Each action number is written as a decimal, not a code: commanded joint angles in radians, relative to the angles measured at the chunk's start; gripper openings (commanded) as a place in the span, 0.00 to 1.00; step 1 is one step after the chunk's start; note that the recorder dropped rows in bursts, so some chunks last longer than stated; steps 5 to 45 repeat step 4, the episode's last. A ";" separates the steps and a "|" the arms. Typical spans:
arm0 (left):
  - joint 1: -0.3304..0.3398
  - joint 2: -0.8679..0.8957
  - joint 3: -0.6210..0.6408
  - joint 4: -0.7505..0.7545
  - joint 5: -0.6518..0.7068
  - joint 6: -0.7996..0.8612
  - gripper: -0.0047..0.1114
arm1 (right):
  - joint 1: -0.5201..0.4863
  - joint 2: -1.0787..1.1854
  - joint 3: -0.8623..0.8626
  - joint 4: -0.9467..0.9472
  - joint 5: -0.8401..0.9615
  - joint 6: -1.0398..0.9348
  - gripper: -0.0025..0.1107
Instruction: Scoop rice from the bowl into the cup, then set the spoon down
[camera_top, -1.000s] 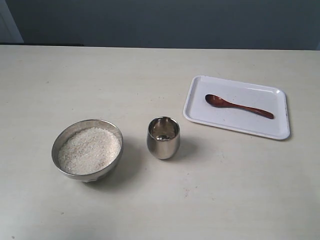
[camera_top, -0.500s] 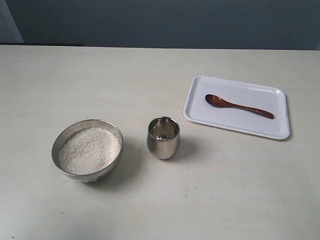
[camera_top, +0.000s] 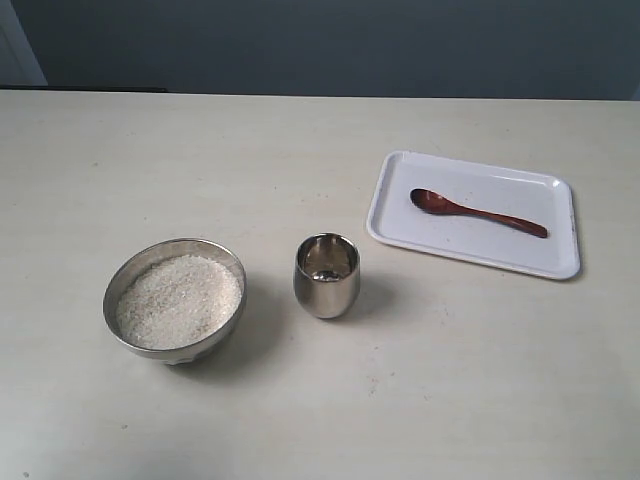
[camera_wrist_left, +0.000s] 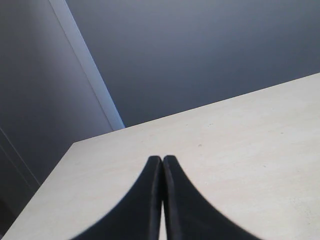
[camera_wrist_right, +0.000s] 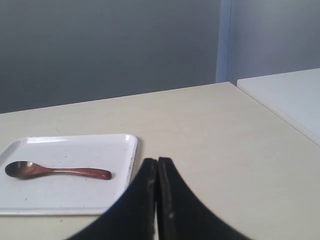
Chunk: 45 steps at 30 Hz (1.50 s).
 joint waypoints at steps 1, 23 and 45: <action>-0.005 -0.005 -0.002 0.003 -0.004 -0.004 0.04 | -0.006 -0.007 0.005 -0.003 0.000 -0.005 0.02; -0.005 -0.005 -0.002 0.003 -0.004 -0.004 0.04 | -0.006 -0.007 0.005 -0.003 0.000 -0.005 0.02; -0.005 -0.005 -0.002 0.003 -0.004 -0.004 0.04 | -0.006 -0.007 0.005 -0.003 0.000 -0.005 0.02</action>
